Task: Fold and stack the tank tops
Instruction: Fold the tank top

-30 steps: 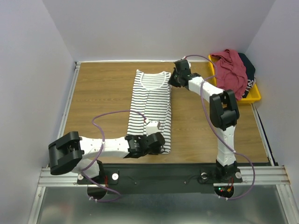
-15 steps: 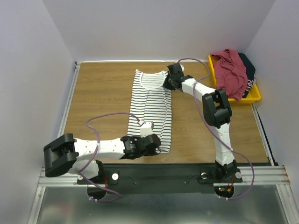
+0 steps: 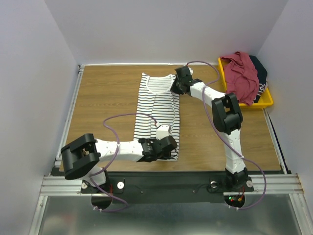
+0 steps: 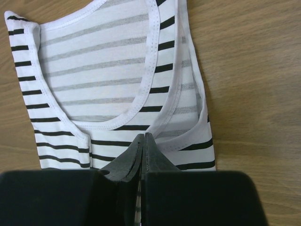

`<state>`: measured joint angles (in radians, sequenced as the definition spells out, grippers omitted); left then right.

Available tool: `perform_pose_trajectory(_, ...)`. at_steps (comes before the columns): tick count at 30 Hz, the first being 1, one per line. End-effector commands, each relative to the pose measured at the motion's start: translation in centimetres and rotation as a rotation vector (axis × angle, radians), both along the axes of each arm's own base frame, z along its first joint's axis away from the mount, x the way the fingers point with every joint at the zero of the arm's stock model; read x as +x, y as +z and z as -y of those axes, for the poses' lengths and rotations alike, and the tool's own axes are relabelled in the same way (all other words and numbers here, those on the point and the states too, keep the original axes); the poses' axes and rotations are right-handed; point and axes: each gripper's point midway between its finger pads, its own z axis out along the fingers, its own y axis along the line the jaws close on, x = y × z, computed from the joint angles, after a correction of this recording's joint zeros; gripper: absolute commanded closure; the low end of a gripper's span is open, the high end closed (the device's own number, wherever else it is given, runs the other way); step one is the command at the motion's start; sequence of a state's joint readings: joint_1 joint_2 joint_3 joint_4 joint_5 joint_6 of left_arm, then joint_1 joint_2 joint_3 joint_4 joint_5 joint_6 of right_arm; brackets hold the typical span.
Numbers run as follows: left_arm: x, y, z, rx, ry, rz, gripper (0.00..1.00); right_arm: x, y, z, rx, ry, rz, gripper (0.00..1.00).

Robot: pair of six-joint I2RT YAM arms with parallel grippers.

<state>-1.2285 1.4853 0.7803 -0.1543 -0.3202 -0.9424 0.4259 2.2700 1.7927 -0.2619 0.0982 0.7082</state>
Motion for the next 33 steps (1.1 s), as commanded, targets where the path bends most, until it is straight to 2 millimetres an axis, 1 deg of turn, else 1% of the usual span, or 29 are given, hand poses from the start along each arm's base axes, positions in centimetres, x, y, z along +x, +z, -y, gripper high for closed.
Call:
perform_pose_trajectory(1,0.9,0.8,0.6,0.016,-0.007,0.034,0.58,1.0,2.0,-0.6,0.011,-0.011,0.057,1.00)
perform_pose_trajectory(10,0.8,-0.4,0.3,0.045,-0.002,0.017,0.60,0.9,1.8,-0.5,0.010,-0.013,0.053,1.00)
perform_pose_trajectory(11,0.8,-0.5,0.3,0.047,-0.004,0.017,0.61,1.0,2.0,-0.4,0.012,-0.014,0.057,1.00)
perform_pose_trajectory(16,1.0,-0.7,0.2,0.053,0.004,0.021,0.66,1.0,2.0,-0.5,0.013,-0.012,0.056,1.00)
perform_pose_trajectory(19,1.0,-0.8,0.2,0.057,0.003,0.020,0.73,0.9,2.0,-0.5,0.012,-0.011,0.055,1.00)
perform_pose_trajectory(20,1.0,-0.7,0.2,0.056,0.005,0.022,0.79,0.9,1.9,-0.5,0.013,-0.012,0.055,1.00)
perform_pose_trajectory(23,1.0,-0.6,0.3,0.048,0.007,0.024,0.82,0.9,2.0,-0.4,0.012,-0.013,0.057,1.00)
perform_pose_trajectory(24,1.0,-0.4,0.3,0.044,0.006,0.025,0.86,0.9,2.0,-0.4,0.012,-0.013,0.055,1.00)
perform_pose_trajectory(29,1.1,0.6,0.7,0.023,-0.001,0.036,0.98,0.9,2.0,-0.4,0.012,-0.014,0.057,1.00)
perform_pose_trajectory(30,1.1,0.8,0.7,0.020,-0.002,0.038,1.00,0.9,2.1,-0.4,0.012,-0.014,0.059,0.99)
perform_pose_trajectory(33,1.2,1.6,0.7,0.007,-0.003,0.048,1.00,1.0,2.2,-0.5,0.012,-0.014,0.060,1.00)
